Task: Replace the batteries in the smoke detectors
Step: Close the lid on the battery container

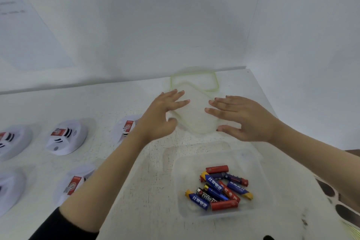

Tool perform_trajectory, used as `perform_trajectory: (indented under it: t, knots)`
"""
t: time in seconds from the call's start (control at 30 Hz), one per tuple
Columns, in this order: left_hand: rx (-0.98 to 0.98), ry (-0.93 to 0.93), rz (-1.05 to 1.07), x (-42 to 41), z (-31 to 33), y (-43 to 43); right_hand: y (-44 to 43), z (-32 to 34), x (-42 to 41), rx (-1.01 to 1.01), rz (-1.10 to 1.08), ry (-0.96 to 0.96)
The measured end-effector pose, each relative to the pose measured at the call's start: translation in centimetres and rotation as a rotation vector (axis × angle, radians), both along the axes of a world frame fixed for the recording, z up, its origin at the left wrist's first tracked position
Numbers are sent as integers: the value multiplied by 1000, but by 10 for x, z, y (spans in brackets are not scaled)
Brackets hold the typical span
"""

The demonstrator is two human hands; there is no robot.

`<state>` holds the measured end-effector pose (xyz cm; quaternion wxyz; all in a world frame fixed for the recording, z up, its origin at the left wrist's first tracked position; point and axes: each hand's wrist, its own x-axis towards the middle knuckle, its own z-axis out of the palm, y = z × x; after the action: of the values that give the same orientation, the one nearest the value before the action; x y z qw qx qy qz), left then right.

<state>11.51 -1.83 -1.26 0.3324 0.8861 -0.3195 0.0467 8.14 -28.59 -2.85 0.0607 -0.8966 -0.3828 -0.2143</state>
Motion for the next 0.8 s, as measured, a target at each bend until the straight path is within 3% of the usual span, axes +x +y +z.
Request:
perform_trajectory:
  t: [0.07, 0.17, 0.33, 0.53, 0.6, 0.7, 0.8]
  knots:
    - [-55, 20, -35, -14, -7, -8, 8, 0, -1, 28, 0, -117]
    - [29, -40, -59, -21, -19, -16, 20, -3, -4, 75, -11, -239]
    - [-17, -153, -9, -21, -27, -22, 23, -5, -9, 134, -9, -215]
    - [4, -451, 29, -17, -38, -28, 21, -8, -7, 42, 8, -292]
    - [5, -420, -12, -13, -36, -24, 20, -9, -6, 41, 23, -277]
    - [-123, -198, -20, -10, -23, -15, 18, -9, -4, 55, 56, -214]
    - [-209, -27, 187, 1, -11, -13, 9, -7, -4, 60, 27, -107]
